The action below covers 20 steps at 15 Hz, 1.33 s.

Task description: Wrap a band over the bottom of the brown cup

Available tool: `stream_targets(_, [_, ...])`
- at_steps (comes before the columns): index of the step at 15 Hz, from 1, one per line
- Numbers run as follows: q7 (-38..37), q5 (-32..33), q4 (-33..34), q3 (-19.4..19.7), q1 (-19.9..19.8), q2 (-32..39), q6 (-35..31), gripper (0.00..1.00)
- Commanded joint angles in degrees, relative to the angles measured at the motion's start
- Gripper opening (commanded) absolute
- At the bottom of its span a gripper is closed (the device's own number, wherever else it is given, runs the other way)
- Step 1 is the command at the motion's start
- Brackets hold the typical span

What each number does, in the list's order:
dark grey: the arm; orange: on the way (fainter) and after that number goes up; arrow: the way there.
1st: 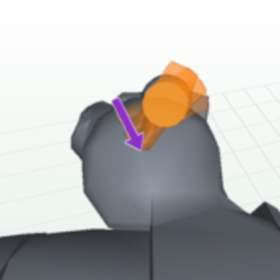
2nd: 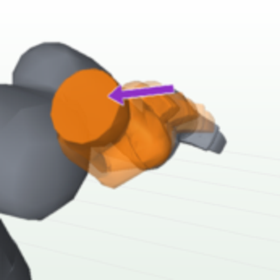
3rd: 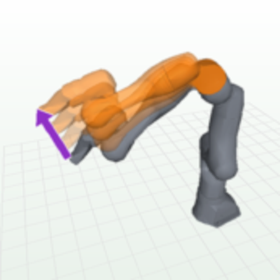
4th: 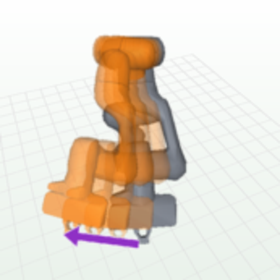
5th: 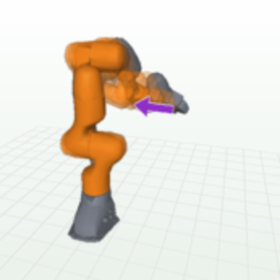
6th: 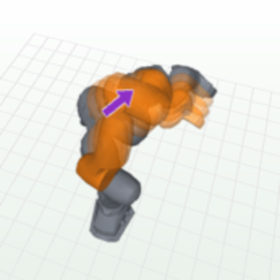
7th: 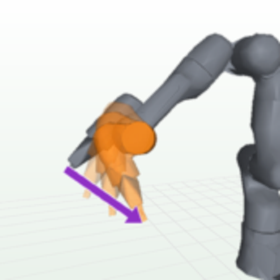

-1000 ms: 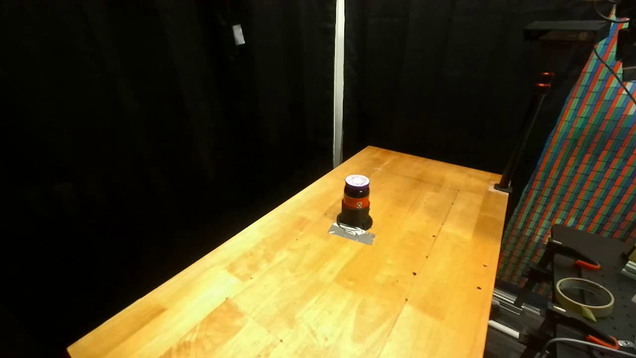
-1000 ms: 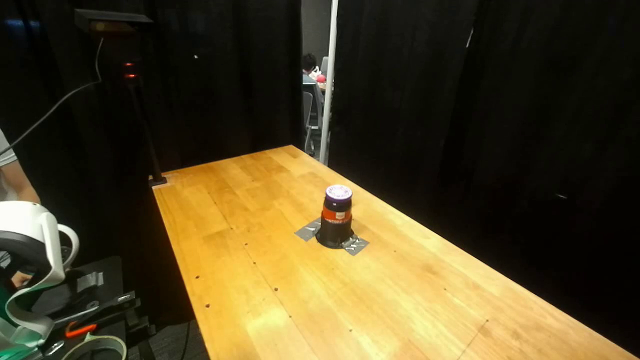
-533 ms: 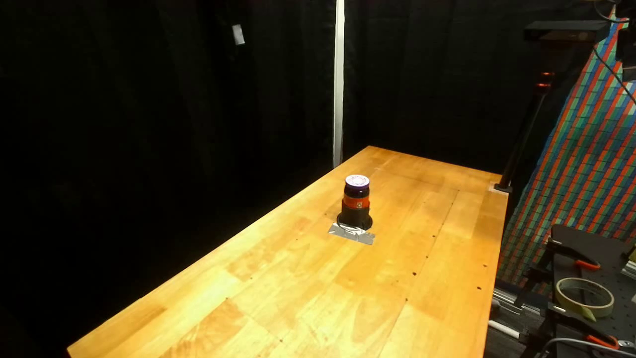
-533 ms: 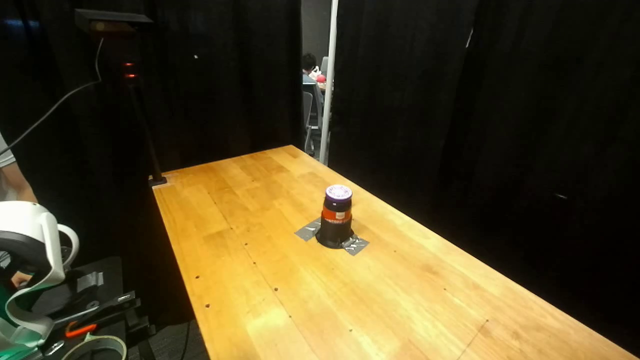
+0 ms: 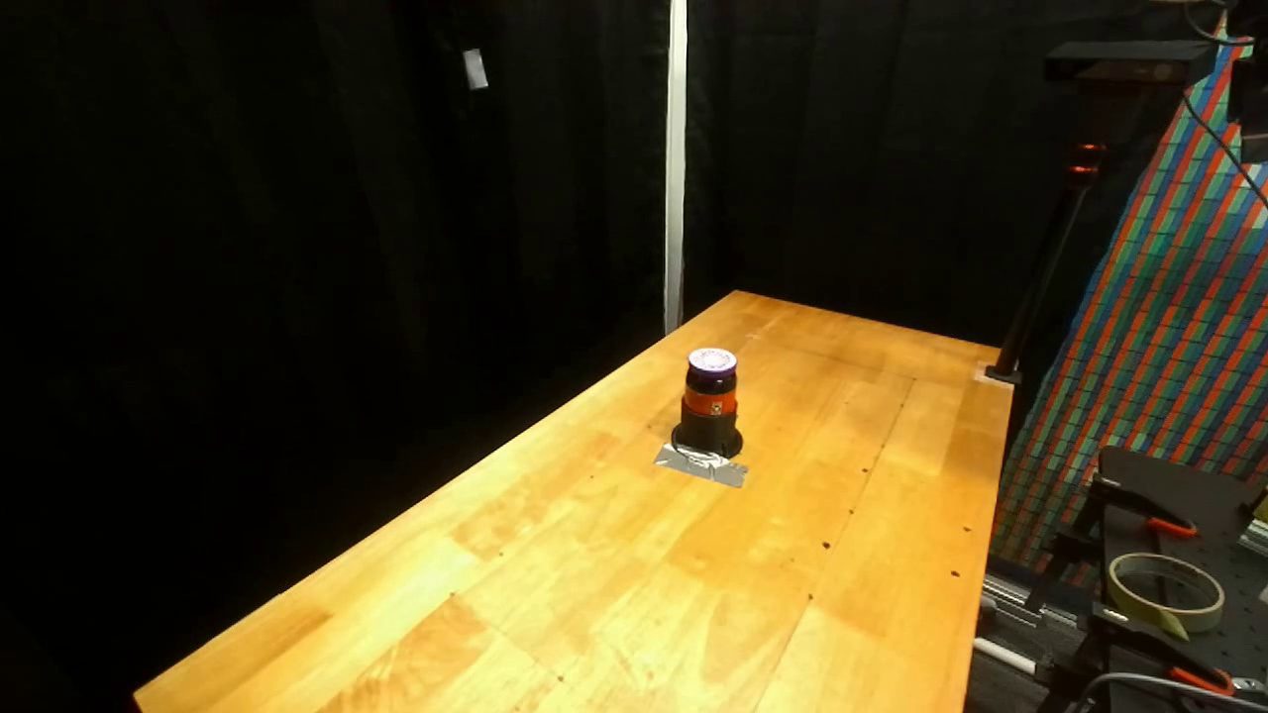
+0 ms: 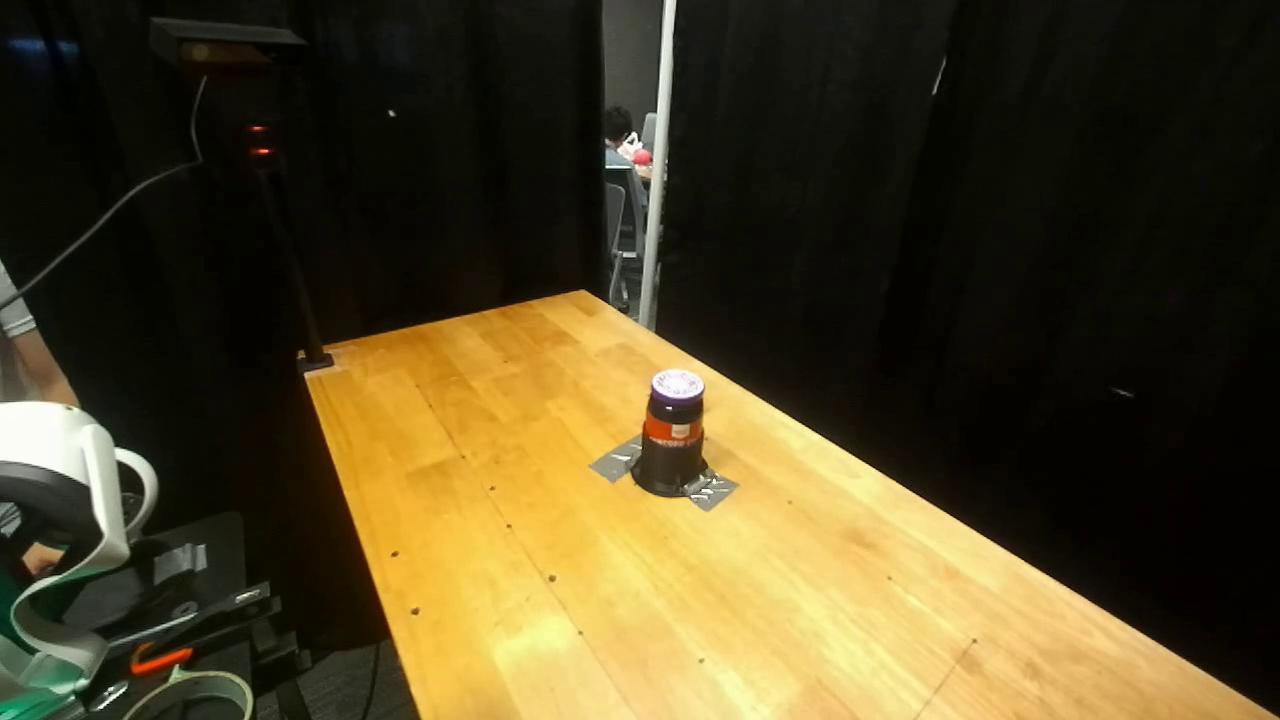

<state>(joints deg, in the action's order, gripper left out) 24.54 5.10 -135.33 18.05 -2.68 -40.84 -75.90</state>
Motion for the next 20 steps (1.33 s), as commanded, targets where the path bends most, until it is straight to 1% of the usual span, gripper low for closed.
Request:
stream_targets(1, [-3.1,-2.0,0.8,-3.5,0.9,2.4,-2.0,1.00])
stream_targets(2, [-4.0,-2.7,1.1,-4.6,1.3,3.4,-2.6,1.00])
stream_targets(5, [-8.5,-5.9,1.5,-9.1,3.1,7.3,-8.4,1.00])
stream_targets(7, [-12.6,-8.4,1.9,-12.4,3.9,10.8,-15.6,1.00])
stream_targets(10, [-17.2,-10.6,3.2,-16.7,5.4,17.4,-27.3,1.00])
stream_targets(11, [-19.0,-10.7,3.9,-18.2,5.9,20.1,-31.7,1.00])
stream_targets(15, [-24.4,-7.9,8.4,-22.6,6.8,30.8,-43.7,1.00])
stream_targets(19, [-28.1,-5.7,12.8,-24.2,7.2,39.8,-53.2,1.00])
stream_targets(20, [-30.5,-4.6,13.2,-24.4,7.2,41.7,-57.0,1.00])
